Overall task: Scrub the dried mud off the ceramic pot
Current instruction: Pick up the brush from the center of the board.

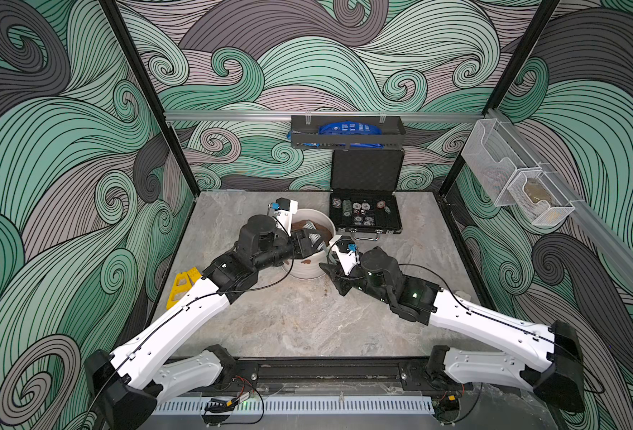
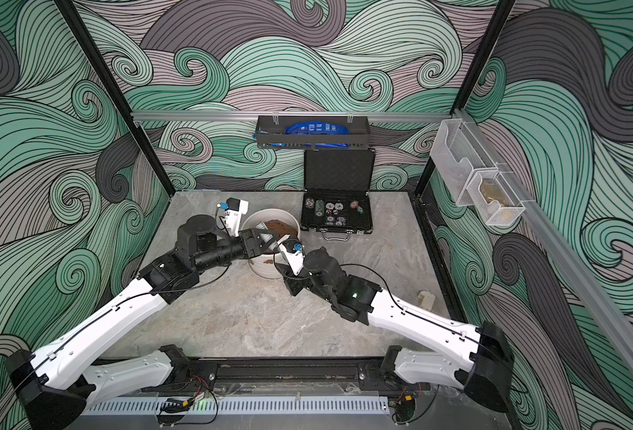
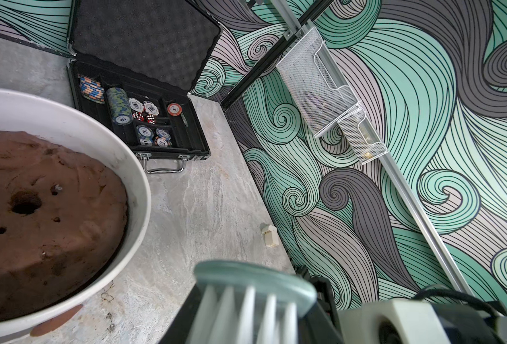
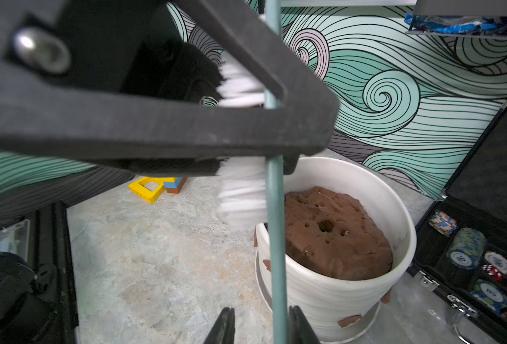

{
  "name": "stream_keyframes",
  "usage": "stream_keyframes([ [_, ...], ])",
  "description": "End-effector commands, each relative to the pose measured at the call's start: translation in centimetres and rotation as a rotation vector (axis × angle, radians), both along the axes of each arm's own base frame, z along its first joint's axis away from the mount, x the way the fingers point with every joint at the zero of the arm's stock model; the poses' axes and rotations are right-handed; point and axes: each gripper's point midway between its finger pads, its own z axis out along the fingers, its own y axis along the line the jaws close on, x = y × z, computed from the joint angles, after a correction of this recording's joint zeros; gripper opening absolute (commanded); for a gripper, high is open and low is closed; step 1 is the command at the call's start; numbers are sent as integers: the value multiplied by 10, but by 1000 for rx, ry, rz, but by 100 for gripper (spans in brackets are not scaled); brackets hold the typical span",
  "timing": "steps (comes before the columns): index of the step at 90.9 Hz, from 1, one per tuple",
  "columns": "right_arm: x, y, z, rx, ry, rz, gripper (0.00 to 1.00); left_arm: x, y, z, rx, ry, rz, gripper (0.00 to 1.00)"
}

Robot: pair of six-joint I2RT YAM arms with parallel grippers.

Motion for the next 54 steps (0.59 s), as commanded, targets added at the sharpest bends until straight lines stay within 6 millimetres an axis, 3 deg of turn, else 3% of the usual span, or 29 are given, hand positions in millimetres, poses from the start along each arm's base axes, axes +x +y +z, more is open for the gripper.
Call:
stream_keyframes([
  [1,-5,-1,21,97,-7,44,41,2,-3,19,-18,-82,-42,22],
  [16,-8,-8,42,219,14,137,55,-2,-11,32,-46,-154,-166,24],
  [34,-19,-14,68,355,33,282,59,-11,-13,45,-34,-260,-292,25],
  [54,-23,-19,66,397,98,351,59,-18,-8,67,-72,-346,-351,25],
])
